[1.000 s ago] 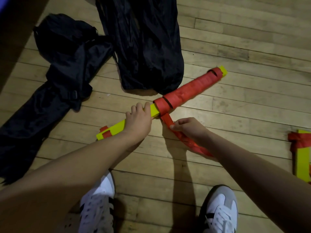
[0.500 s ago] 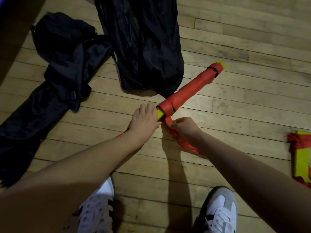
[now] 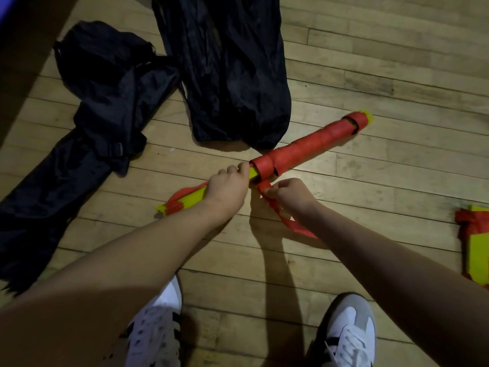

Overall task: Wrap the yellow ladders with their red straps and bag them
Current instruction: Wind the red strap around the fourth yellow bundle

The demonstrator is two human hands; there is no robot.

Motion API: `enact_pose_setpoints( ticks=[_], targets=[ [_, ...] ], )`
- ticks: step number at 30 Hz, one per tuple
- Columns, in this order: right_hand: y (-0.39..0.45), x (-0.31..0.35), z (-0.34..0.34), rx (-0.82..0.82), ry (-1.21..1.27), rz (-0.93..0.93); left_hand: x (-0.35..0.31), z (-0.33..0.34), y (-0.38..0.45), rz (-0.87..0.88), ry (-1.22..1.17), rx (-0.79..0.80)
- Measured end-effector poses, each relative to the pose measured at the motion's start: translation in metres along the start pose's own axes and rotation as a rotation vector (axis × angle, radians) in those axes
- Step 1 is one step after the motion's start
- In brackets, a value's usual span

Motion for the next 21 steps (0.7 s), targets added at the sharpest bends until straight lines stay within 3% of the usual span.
enact_pose_setpoints(
  ticks=[7,16,21],
  targets=[
    [0.004,-0.006,0.002,-0.075,0.144,0.016,-0.013,-0.003,0.003,0.274,0.212,-0.103],
    [-0.004,-0.037,0.004,-0.209,0.280,0.182,-0.013,0.008,-0.019,0.131,-0.012,0.004],
    [-0.003,-0.027,-0.004,-0.101,0.286,0.148,-0.013,0.007,-0.012,0.036,-0.090,-0.048]
  ],
)
Point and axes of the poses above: each hand's wrist, its own y-axis towards the middle knuckle, its own z-axis out of the palm, x = y × z, the point moved 10 cm from there along y, towards the middle knuckle, and after that the axes turned 13 degrees about -y, right-handed, at the moved point
